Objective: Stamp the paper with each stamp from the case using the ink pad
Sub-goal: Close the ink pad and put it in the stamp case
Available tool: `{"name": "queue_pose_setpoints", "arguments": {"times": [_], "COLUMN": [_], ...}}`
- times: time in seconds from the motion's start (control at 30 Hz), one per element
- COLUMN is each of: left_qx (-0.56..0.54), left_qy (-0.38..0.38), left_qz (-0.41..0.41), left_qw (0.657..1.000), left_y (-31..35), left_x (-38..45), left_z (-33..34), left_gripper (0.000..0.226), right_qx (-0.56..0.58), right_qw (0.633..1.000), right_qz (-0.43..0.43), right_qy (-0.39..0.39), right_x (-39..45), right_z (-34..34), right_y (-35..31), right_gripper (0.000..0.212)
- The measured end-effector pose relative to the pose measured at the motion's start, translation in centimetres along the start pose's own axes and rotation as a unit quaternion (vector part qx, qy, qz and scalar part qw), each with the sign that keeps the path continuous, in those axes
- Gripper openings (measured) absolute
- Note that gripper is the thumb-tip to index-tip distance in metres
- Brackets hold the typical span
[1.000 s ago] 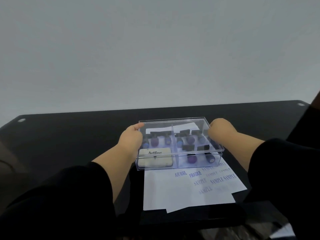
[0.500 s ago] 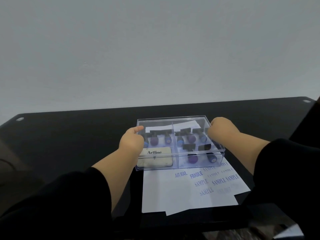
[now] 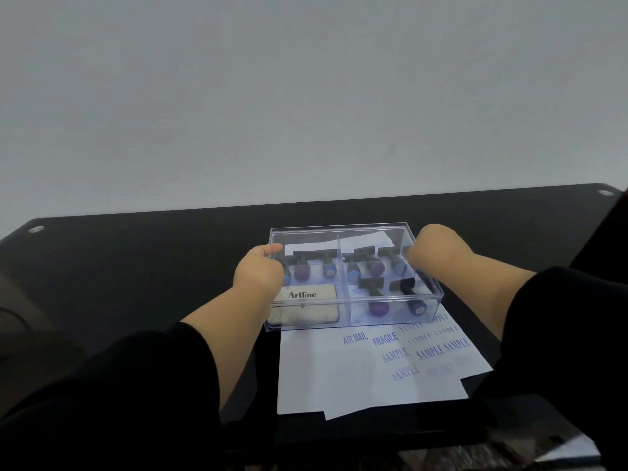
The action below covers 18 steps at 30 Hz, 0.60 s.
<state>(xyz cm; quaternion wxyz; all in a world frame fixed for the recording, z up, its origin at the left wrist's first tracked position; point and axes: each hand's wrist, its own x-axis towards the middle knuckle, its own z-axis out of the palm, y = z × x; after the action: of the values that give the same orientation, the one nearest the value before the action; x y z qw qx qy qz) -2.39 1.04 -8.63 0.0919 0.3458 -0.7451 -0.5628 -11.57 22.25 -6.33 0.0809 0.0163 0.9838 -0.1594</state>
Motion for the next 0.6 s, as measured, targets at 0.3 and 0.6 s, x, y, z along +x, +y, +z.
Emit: {"name": "queue_pose_setpoints", "arguments": {"times": [0.3,0.6], "left_qx": [0.012,-0.004], "left_qy": [0.005,0.003], "left_qz": [-0.001,-0.009], "left_qw": [1.000,1.000], "left_y": [-0.01,0.12], "left_x": [-0.29,-0.18], "left_z": [0.04,0.17], "left_gripper": [0.055,0.055], "right_qx": [-0.029,-0.069], "right_qw": [1.000,0.997], "right_qz": [0.007,0.004], "right_qy": [-0.002,-0.018], "right_x": [-0.25,-0.09], "right_z": [0.00,-0.17], "right_y": [-0.15,-0.26], "right_gripper": [0.020,0.023]}}
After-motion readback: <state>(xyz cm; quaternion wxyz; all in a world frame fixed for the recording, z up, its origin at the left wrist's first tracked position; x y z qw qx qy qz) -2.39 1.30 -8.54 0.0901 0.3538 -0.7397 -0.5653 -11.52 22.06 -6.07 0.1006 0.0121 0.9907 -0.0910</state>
